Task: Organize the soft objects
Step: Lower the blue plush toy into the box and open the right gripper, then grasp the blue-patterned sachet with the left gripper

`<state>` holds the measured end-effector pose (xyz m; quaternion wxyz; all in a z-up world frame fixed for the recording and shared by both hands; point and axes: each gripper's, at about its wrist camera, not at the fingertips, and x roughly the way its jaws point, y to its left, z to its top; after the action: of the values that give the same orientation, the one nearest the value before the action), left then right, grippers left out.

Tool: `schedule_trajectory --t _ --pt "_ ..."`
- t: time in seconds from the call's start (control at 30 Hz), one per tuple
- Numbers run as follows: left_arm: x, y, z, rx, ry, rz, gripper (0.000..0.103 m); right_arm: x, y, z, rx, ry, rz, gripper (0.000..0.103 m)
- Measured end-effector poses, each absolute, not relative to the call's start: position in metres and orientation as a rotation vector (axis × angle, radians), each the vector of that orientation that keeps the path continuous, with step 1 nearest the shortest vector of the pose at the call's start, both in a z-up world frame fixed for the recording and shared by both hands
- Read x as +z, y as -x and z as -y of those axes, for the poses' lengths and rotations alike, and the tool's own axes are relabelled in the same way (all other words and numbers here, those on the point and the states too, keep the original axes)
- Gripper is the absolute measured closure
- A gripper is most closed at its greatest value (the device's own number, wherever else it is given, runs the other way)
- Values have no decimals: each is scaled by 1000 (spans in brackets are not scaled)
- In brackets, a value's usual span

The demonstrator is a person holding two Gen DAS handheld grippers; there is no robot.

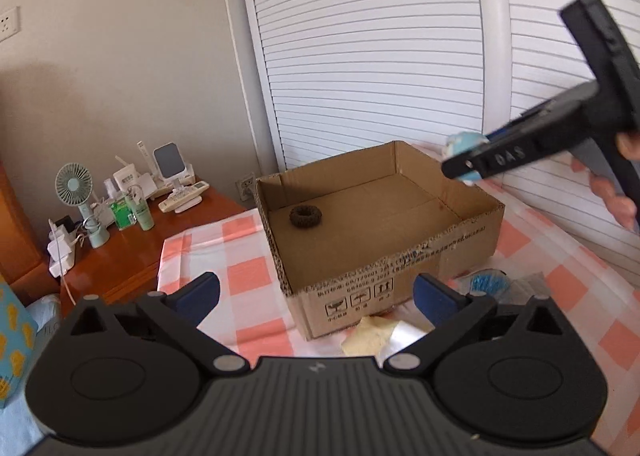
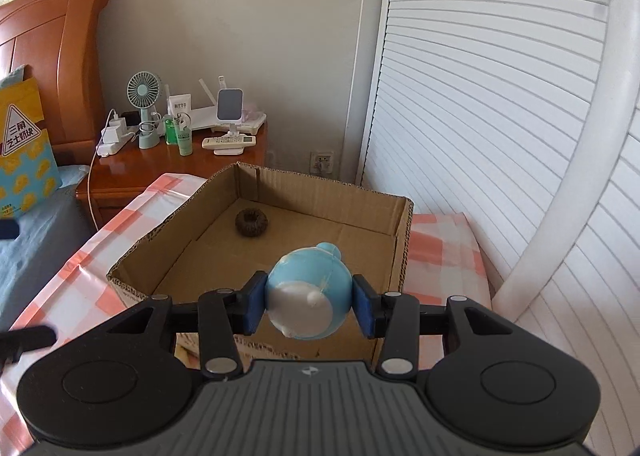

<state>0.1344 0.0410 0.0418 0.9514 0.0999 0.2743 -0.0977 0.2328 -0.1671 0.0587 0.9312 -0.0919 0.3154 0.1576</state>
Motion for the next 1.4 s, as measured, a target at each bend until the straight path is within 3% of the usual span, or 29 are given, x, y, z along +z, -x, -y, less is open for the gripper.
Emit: schedule_trajectory --t 0.4,0.43,0.47,0.53,0.57,0.63,1.0,1.4 --pt "4 -117 -56 -39 -159 -653 1 42 -338 126 281 208 -708 52" --pt "2 -117 -55 -44 -156 -660 1 41 -345 125 265 201 -709 47" --pt "1 -114 -53 -48 -159 -665 1 40 -350 126 246 187 -708 32" --pt "0 -112 -52 -49 -164 -665 1 40 -356 128 229 162 -711 11" --pt "0 -110 -50 -53 -169 -665 1 40 -355 129 221 158 -702 5" --pt "0 -109 -49 -57 -174 -663 1 43 -350 133 217 151 -677 2" --pt "0 -100 -41 -104 -188 -683 1 56 -295 154 210 121 -690 0" --pt "-2 -91 -43 -131 -147 -703 1 22 -212 176 168 119 -715 0"
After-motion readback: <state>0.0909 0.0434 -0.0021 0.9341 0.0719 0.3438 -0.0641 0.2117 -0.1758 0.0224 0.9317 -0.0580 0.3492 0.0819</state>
